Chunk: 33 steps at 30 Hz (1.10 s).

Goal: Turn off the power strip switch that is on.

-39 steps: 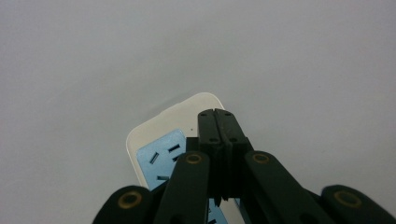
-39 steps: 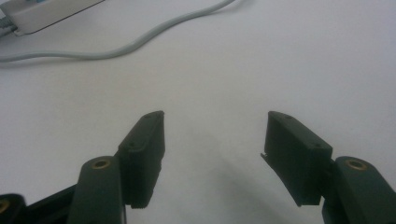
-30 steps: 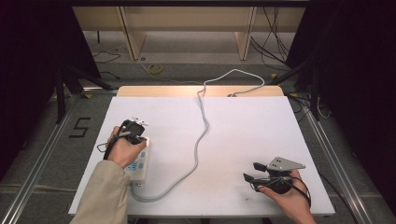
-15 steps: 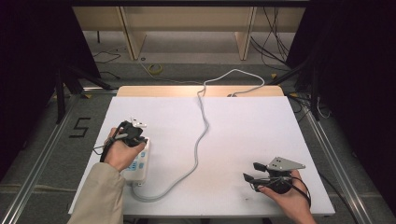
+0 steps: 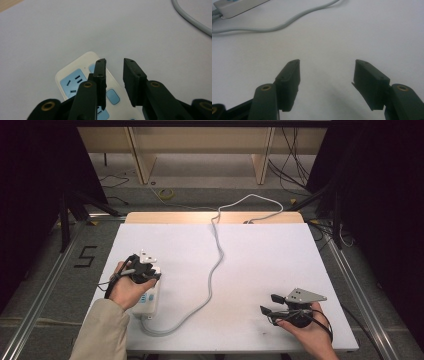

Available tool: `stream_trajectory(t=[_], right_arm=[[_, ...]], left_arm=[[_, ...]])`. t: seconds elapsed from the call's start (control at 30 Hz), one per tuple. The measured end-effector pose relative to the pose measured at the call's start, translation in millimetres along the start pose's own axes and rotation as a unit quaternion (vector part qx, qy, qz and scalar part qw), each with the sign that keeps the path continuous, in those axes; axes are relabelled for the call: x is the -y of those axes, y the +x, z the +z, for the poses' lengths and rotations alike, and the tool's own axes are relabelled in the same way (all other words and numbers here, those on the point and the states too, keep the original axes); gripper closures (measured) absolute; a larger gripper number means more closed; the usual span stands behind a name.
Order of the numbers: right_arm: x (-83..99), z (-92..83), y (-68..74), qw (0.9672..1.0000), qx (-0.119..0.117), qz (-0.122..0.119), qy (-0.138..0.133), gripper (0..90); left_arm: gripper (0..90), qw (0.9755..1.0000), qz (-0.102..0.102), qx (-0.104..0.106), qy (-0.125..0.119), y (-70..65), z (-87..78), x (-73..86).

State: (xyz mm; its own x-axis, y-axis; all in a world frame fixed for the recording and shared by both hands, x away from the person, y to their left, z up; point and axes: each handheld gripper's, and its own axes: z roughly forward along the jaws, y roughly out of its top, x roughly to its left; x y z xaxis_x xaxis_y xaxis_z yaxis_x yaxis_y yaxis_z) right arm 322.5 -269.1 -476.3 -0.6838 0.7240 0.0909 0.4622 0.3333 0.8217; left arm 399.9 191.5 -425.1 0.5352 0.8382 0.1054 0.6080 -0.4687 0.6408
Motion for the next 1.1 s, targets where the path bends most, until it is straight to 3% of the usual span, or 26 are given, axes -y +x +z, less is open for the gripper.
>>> stream_trajectory(t=[0.73, 1.1], right_arm=[[-0.3, 0.4, 0.5, 1.0, -0.002, 0.0, 0.0, 38.9], [-0.4, 0.7, 0.8, 1.0, -0.003, -0.001, -0.001, 38.8]], left_arm=[[49.5, 0.9983, 0.02, 0.042, -0.035, -5.3, -11.2, 16.1], [37.4, 0.9982, 0.026, 0.038, -0.038, -3.0, -13.8, 28.8]])
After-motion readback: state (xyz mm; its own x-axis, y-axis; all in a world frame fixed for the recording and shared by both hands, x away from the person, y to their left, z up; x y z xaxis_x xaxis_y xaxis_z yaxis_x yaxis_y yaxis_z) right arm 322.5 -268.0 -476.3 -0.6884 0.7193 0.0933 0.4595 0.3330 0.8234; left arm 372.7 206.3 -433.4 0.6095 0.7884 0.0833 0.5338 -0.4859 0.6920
